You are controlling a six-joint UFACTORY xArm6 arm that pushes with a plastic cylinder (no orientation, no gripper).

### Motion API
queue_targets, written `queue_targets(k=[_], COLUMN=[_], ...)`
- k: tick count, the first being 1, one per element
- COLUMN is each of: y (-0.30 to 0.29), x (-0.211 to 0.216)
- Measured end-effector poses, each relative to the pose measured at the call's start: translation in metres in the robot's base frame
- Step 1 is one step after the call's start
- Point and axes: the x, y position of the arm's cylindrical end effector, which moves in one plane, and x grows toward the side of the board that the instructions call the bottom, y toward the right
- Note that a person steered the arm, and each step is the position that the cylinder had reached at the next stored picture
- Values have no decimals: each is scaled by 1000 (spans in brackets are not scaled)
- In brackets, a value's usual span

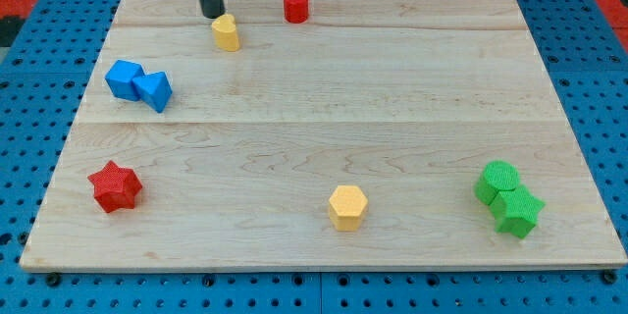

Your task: Push yellow heart slightly down

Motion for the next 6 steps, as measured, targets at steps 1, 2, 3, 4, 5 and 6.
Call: queue_targets(k=[1, 2, 3, 4, 5, 6], y=[41, 9, 41, -52, -40, 23], x=[20, 44, -16, -19, 24, 68])
